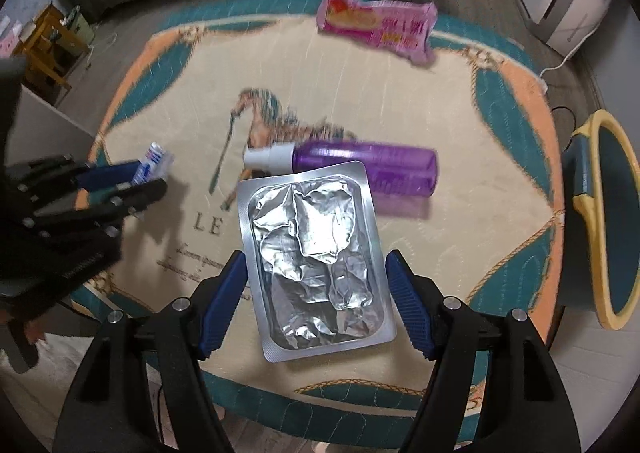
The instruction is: Collect trash
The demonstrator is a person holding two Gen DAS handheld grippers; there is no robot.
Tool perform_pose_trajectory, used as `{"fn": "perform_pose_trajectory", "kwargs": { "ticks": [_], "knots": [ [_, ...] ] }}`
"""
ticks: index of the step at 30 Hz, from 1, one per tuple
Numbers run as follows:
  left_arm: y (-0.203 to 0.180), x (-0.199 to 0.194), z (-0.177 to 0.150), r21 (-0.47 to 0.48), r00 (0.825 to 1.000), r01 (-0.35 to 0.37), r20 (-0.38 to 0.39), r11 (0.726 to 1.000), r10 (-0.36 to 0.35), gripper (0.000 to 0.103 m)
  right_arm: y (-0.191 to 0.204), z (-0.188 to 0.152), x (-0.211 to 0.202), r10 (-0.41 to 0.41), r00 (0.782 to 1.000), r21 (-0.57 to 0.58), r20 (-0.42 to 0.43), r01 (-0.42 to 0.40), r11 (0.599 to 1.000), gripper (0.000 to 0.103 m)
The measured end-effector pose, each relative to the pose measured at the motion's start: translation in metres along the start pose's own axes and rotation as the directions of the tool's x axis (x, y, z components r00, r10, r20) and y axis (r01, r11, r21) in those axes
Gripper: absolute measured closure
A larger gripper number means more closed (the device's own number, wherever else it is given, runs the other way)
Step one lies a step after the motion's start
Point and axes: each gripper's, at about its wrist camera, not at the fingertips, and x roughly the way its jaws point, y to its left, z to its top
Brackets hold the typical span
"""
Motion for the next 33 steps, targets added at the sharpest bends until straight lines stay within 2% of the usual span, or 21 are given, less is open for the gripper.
{"fn": "perform_pose_trajectory", "kwargs": {
  "ticks": [9, 15, 18, 22, 30, 33],
  "knots": [
    [-0.004, -0.024, 0.008, 0.018, 0.996, 0.001, 0.084, 1.000, -0.002, 0.071, -0.029, 0.016, -0.079, -0.052, 0.988, 0.048, 0.142, 0.046, 0.998, 0.033],
    [-0.016, -0.029, 0.021, 0.024, 0.993, 0.003, 0.119, 1.000, -0.006, 0.071, -0.056, 0.026, -0.135, -0.136, 0.956, -0.001, 0.259, 0.141, 0.990, 0.033],
    [-0.022, -0.029, 0.024, 0.034, 0.992, 0.000, 0.127, 0.999, -0.004, 0.071, -0.078, 0.019, -0.145, -0.165, 0.937, 0.036, 0.309, 0.162, 0.986, 0.033],
    [-0.034, -0.029, 0.029, 0.042, 0.989, 0.003, 0.145, 0.999, -0.009, 0.071, -0.107, 0.018, -0.123, -0.119, 0.965, 0.135, 0.235, 0.088, 0.987, 0.033],
    [-0.063, -0.026, 0.040, 0.082, 0.986, 0.008, 0.163, 0.997, -0.021, 0.071, -0.126, 0.023, -0.111, -0.155, 0.962, 0.112, 0.225, 0.133, 0.985, 0.033],
    [-0.072, -0.030, 0.044, 0.097, 0.981, 0.011, 0.190, 0.995, -0.029, 0.071, -0.135, 0.024, -0.111, -0.149, 0.962, 0.121, 0.228, 0.124, 0.985, 0.033]
  ]
}}
